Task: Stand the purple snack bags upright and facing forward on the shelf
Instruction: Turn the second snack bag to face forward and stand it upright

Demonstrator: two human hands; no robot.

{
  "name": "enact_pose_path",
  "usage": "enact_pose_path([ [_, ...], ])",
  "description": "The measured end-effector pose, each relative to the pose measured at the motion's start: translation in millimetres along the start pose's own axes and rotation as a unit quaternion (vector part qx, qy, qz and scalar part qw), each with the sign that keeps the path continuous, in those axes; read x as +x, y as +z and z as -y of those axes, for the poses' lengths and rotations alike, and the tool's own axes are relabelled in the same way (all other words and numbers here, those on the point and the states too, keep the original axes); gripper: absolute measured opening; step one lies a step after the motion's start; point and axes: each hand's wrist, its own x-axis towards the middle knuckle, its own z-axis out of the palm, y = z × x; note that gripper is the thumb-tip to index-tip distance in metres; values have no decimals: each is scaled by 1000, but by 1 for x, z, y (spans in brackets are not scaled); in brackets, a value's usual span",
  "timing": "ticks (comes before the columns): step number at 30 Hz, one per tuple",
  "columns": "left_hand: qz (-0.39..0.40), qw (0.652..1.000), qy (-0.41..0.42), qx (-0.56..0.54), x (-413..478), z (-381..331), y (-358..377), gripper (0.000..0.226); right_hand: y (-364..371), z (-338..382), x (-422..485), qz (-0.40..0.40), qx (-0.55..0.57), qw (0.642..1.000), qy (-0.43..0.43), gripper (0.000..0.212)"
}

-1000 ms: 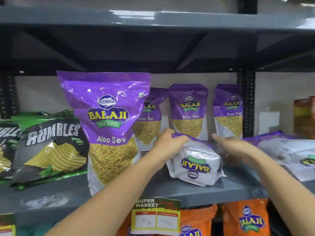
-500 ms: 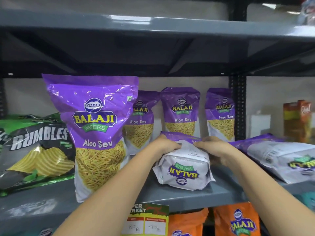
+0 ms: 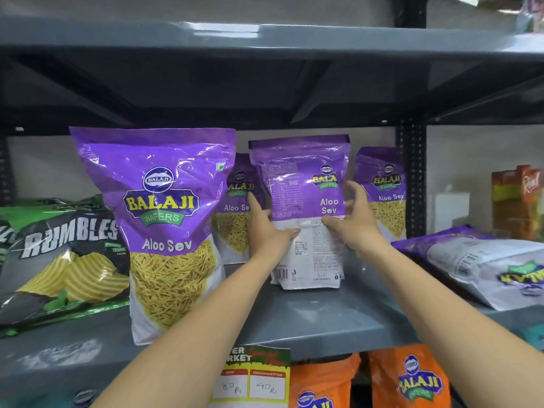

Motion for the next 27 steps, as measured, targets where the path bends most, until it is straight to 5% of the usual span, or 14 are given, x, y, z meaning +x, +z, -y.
enact_pose_path([
  [7,-7,994,75,77,-14,15,0,120,-8,-24,-2,29,90,996,6,74],
  [10,-14,989,69,131,-30,11,2,106,-6,-32,7,26,169,982,83,44],
  [14,-125,968,155,150,-68,-2,12,63,-12,-49,29,0,324,921,218,52],
  [17,-70,981,136,119,-79,-1,18,42,-10,-50,33,23,285,920,268,42],
  [21,53,989,17,136,-78,4,22,52,-9,-49,36,114,205,931,280,31],
  [27,63,988,-14,144,-75,0,25,61,-9,-45,33,157,136,944,258,20],
])
